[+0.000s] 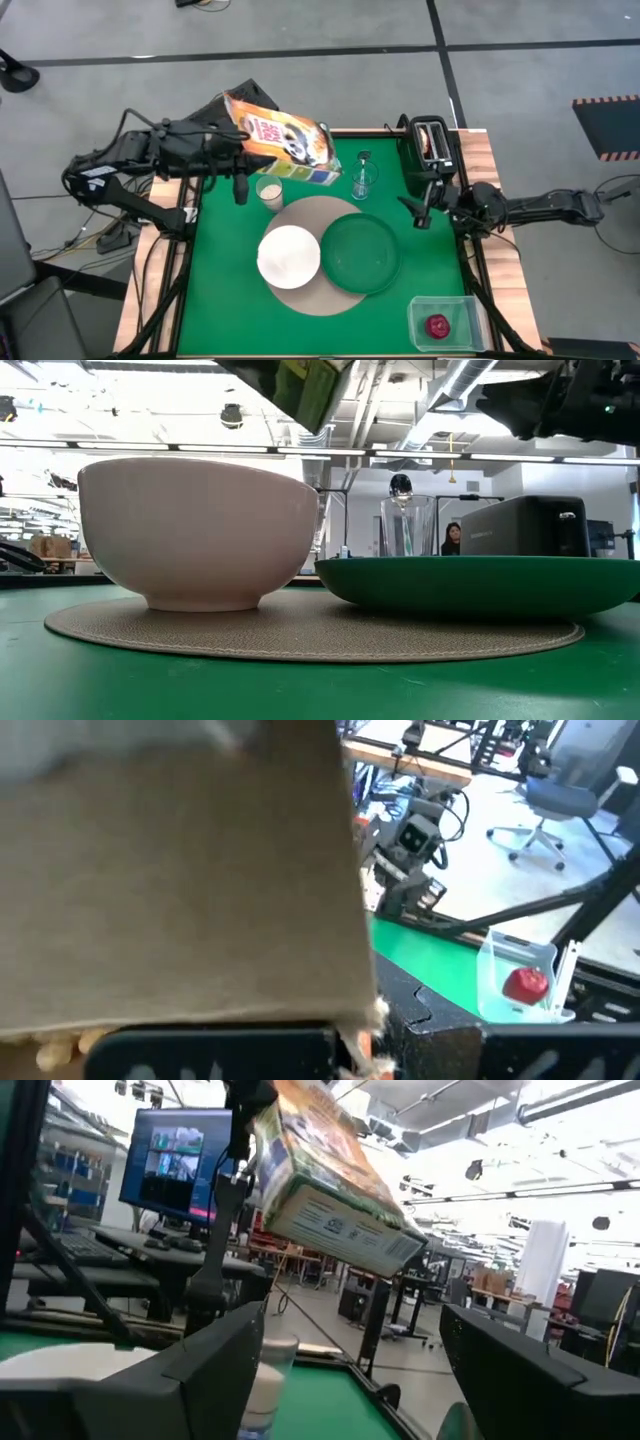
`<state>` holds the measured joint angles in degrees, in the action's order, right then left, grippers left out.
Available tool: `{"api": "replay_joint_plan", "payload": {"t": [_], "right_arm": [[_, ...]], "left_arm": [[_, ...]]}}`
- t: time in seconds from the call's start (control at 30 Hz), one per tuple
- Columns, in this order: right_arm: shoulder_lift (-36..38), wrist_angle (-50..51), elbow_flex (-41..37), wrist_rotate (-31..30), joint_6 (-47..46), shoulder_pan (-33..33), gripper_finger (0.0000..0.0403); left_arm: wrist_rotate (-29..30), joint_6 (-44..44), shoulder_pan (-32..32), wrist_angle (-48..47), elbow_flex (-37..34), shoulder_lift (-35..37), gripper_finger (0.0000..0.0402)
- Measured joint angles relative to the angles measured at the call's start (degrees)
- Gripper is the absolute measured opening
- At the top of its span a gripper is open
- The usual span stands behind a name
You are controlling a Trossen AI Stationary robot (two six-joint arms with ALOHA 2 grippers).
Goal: Arrange a breakfast setting
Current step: Pour the cereal into the white bowl
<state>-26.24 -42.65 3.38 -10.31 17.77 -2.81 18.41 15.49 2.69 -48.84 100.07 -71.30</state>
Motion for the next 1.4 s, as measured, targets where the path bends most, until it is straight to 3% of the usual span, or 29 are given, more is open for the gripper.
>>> {"api": "replay_joint_plan", "payload": {"t": [0.2,0.5,0.87,1.1,1.4], "right_arm": [[-4.8,-4.0,0.0,-1.8,2.4,0.0,0.0395],[-11.3,-12.4,0.1,-2.0,8.3,0.1,0.0396],[-13.0,-3.1,0.1,-0.7,5.9,0.1,0.0392],[-16.1,-10.5,0.1,0.1,9.3,0.1,0.0393],[-27.0,-12.5,9.5,0.1,17.6,0.0,0.0393]], "left_arm": [[-0.4,-0.7,-0.1,2.4,0.0,-2.7,0.0000],[-1.8,0.3,0.0,7.3,0.0,-6.1,0.0000],[-2.9,3.8,0.5,9.4,0.0,-9.0,0.0000],[-2.6,5.4,1.4,10.5,0.0,-9.4,0.0000],[-1.2,5.5,3.8,13.1,0.0,-9.5,0.0000]]}}
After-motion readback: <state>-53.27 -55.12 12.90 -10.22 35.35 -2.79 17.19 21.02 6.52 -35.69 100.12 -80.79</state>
